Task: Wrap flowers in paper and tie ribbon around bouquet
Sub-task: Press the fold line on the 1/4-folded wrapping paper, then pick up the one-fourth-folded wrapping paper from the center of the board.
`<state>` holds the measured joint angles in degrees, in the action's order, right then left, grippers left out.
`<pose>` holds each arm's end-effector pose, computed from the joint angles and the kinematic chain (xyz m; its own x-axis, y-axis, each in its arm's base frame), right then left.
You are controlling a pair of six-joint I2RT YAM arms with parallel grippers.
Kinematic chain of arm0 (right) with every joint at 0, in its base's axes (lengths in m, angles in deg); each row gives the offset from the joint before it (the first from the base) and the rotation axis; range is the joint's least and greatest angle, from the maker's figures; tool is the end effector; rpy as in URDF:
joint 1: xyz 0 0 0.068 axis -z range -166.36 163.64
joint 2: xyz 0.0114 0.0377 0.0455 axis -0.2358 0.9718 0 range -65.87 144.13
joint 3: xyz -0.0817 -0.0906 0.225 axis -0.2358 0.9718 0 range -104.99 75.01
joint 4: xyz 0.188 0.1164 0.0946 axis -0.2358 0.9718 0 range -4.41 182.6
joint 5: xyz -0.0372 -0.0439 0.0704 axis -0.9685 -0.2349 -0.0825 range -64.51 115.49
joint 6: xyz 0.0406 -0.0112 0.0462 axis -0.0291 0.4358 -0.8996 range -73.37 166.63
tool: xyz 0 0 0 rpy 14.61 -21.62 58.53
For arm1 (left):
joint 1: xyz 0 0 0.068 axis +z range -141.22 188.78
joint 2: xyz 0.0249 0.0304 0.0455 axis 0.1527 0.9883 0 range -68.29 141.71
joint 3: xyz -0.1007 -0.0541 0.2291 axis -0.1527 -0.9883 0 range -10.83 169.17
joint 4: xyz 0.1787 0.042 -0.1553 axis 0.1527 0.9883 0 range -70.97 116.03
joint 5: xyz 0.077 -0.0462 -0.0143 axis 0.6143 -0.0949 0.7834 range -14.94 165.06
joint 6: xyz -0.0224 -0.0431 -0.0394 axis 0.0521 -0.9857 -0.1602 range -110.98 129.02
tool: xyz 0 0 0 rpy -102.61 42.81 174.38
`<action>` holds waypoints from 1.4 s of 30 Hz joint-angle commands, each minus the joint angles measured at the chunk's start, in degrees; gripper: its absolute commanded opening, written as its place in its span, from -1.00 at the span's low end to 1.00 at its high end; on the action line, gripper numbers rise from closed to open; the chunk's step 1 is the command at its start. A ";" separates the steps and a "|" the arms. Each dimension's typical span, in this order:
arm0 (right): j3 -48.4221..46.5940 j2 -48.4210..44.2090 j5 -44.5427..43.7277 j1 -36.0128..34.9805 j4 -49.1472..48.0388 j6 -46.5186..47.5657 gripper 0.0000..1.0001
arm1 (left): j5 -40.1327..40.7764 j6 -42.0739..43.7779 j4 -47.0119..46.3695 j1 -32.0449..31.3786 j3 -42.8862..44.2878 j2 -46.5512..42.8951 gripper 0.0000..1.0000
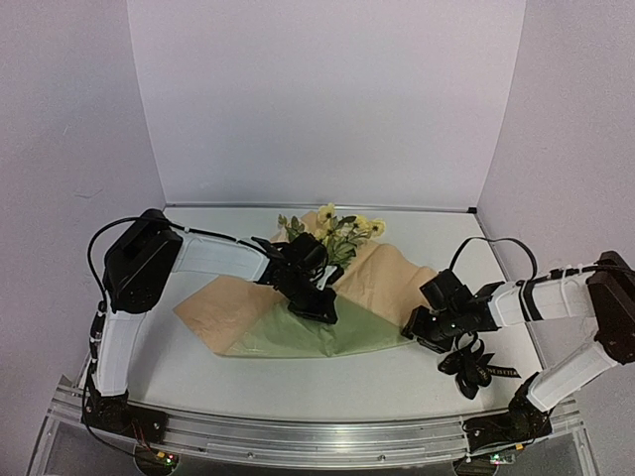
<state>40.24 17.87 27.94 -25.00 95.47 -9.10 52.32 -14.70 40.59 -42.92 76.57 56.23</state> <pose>0.1919 0.1561 0.1261 -0.9062 0.3325 -0.2611 0.1913 0.8733 0.4481 0.2548 -0.3525 0.1294 -0.8259 0.4473 -0.3431 0.5637 0.6486 -0.5115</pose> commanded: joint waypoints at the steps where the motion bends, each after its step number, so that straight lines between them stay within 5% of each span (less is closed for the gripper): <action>1: 4.38 -0.69 -2.59 0.23 -5.17 -5.62 0.03 | 0.44 1.41 1.46 0.12 2.70 0.79 -0.87; 14: 8.71 -4.66 -4.99 0.22 -8.42 -9.44 -0.41 | 0.51 1.49 1.77 0.20 3.97 2.14 -0.87; 24: 8.42 -4.77 -4.20 0.20 -11.02 -10.40 -0.99 | -0.10 1.78 0.84 0.11 3.77 1.09 -0.87; 42: 9.84 -15.65 -9.98 -3.66 -7.13 -7.49 -1.00 | -4.95 5.15 -2.98 -4.63 0.42 -3.29 -0.89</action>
<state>49.69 3.83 21.15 -27.52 87.27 -18.26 49.72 -11.77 39.63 -46.12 77.48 56.16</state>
